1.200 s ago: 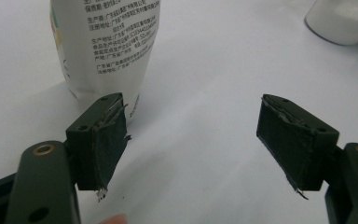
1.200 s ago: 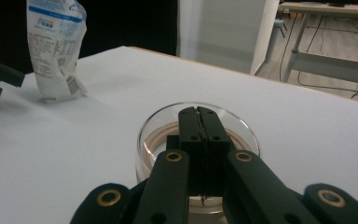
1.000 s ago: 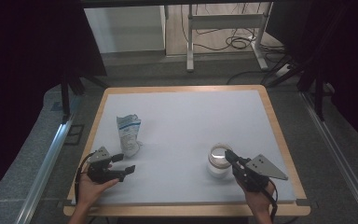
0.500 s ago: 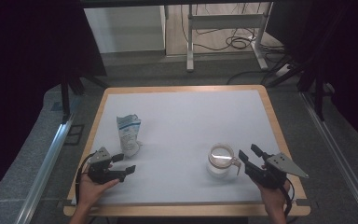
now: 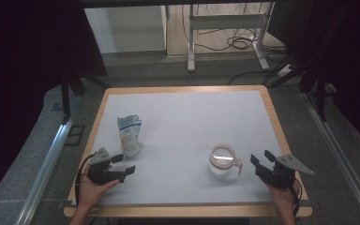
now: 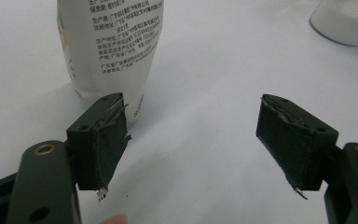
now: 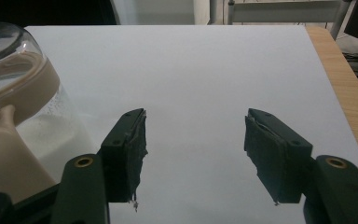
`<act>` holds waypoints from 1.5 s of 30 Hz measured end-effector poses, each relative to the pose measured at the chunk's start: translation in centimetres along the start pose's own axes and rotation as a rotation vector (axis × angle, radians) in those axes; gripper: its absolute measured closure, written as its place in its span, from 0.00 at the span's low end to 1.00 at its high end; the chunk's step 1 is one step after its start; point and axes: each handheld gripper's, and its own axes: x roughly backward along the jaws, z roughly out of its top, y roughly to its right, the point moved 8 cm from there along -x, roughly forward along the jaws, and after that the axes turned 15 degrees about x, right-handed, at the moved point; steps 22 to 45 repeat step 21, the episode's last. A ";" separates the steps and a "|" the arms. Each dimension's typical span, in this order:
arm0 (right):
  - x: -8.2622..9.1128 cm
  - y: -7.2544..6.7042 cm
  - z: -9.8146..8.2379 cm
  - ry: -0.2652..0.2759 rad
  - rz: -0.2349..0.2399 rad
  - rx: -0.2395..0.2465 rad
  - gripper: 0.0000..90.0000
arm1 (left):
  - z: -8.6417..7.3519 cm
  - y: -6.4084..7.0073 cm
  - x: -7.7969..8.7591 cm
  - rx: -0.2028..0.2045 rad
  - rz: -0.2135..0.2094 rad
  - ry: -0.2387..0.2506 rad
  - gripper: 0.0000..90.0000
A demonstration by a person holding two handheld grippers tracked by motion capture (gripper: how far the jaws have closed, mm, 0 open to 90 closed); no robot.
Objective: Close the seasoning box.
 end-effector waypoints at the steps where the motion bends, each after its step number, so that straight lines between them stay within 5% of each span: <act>1: 0.0 0.0 -0.1 -0.002 0.000 -0.002 0.44 | 0.0 0.0 0.0 0.000 0.000 0.001 0.28; 10: -0.4 -0.1 -0.7 -0.035 0.011 0.009 0.43 | 0.0 0.0 0.1 -0.001 -0.002 0.003 0.27; 45: -0.2 0.0 -0.5 -0.024 0.008 0.004 0.42 | 0.1 0.1 0.0 -0.002 -0.004 0.004 0.27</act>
